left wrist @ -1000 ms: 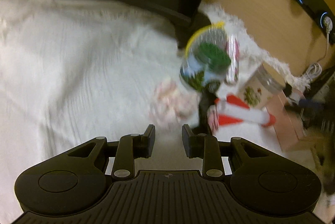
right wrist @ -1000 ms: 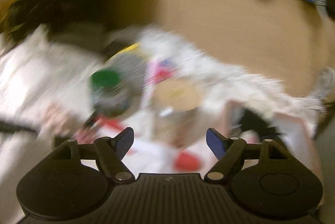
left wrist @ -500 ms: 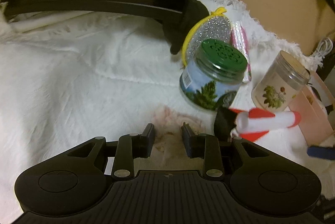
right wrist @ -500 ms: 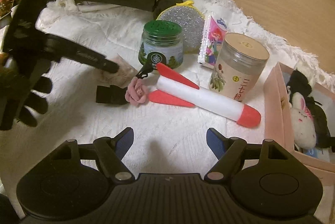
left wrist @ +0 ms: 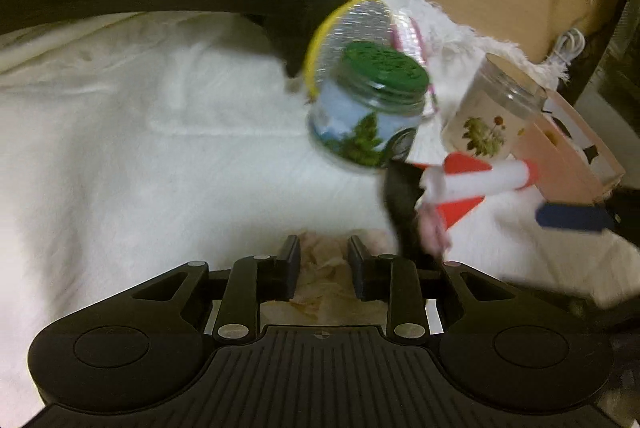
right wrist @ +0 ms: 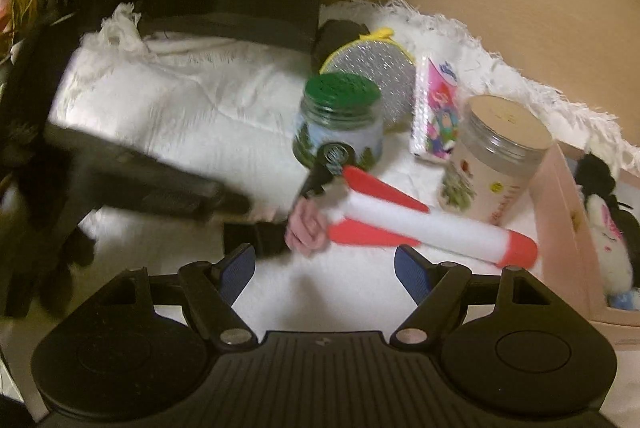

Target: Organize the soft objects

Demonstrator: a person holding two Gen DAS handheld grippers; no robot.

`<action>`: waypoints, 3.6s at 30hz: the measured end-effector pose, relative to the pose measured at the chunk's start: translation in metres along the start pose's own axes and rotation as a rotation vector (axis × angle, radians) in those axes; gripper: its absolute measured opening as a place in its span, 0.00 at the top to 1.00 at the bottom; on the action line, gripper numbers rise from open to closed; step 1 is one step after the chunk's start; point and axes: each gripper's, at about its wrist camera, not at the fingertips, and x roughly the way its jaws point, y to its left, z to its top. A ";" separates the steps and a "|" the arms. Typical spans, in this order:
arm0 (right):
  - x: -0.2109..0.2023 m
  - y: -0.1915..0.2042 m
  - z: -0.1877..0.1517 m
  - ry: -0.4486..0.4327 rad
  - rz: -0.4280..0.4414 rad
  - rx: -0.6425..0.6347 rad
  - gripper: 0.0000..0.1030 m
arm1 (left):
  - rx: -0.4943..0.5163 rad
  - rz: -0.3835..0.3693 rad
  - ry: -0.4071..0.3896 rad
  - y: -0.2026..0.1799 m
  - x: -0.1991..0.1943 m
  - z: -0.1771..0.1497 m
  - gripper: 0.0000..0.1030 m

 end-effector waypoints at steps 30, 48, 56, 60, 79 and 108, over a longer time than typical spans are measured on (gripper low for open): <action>-0.003 0.012 0.026 -0.194 -0.085 0.133 0.78 | -0.192 -0.062 -0.148 0.074 -0.093 0.002 0.68; -0.031 -0.070 -0.068 -0.006 -0.219 0.099 0.77 | -0.024 0.073 0.039 -0.068 0.020 0.007 0.61; -0.035 -0.086 -0.062 -0.014 -0.127 0.092 0.77 | -0.062 0.122 0.030 -0.069 0.031 0.008 0.71; -0.051 -0.101 -0.055 -0.050 -0.090 0.092 0.77 | -0.110 0.118 0.036 -0.070 0.021 0.005 0.72; -0.102 -0.242 -0.019 -0.242 -0.410 0.254 0.77 | -0.008 -0.479 -0.130 -0.278 0.000 0.173 0.72; -0.027 -0.223 -0.066 -0.077 -0.280 0.265 0.24 | -0.327 -0.020 -0.260 -0.113 -0.016 0.049 0.71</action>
